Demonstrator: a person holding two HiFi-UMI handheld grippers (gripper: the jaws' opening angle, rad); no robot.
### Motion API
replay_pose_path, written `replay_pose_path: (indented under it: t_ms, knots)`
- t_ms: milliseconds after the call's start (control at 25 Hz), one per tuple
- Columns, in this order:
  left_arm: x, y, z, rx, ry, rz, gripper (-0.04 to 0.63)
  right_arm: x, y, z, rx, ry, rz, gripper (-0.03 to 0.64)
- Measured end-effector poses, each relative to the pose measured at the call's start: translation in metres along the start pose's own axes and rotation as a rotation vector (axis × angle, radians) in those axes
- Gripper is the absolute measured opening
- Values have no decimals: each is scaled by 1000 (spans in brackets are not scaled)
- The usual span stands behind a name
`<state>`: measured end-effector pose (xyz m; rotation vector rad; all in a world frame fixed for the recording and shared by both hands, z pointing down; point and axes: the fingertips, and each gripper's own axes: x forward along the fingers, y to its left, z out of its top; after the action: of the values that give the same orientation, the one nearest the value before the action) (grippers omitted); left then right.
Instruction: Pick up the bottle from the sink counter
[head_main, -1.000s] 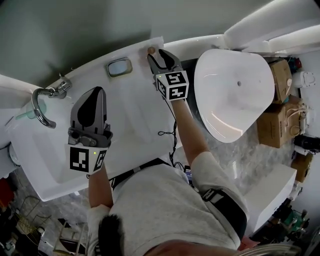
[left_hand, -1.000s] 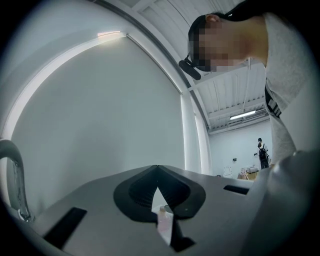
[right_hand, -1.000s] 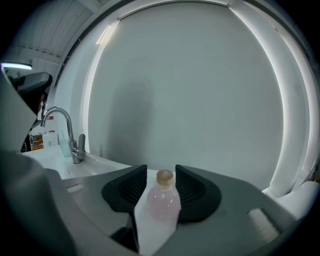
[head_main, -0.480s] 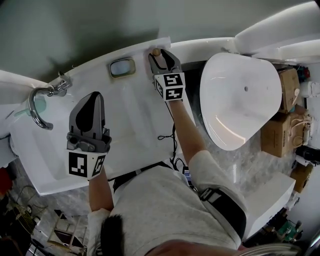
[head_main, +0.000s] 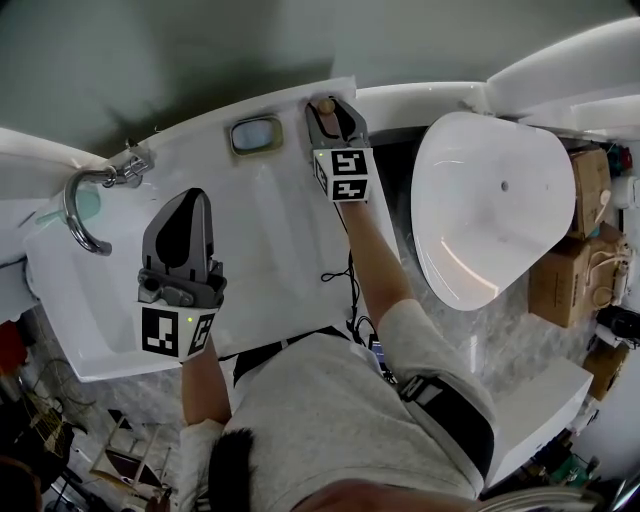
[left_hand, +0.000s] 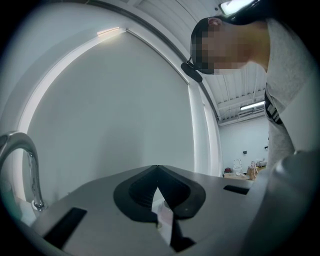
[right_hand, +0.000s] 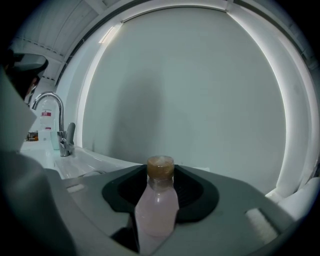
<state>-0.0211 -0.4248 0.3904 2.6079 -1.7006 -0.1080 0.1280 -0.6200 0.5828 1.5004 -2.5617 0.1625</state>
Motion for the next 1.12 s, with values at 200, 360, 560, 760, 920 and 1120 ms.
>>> replay_pose_path:
  t_ms: [200, 360, 560, 760, 920, 1120]
  knots:
    - [-5, -1, 0, 4, 1, 10, 8, 1, -1, 1, 25, -12, -7, 156]
    - [-12, 0, 5, 13, -7, 21, 8, -4, 0, -1, 30, 15, -20, 150]
    - [-20, 4, 9, 29, -9, 22, 8, -22, 8, 7, 42, 8, -20, 149]
    - [-29, 2, 16, 33, -26, 0, 8, -44, 22, 28, 8, -4, -32, 149]
    - [-39, 0, 26, 31, -50, -22, 8, -69, 34, 49, -19, -28, -44, 150]
    - [-55, -1, 42, 37, -78, -49, 8, -104, 53, 80, -36, -84, -62, 150]
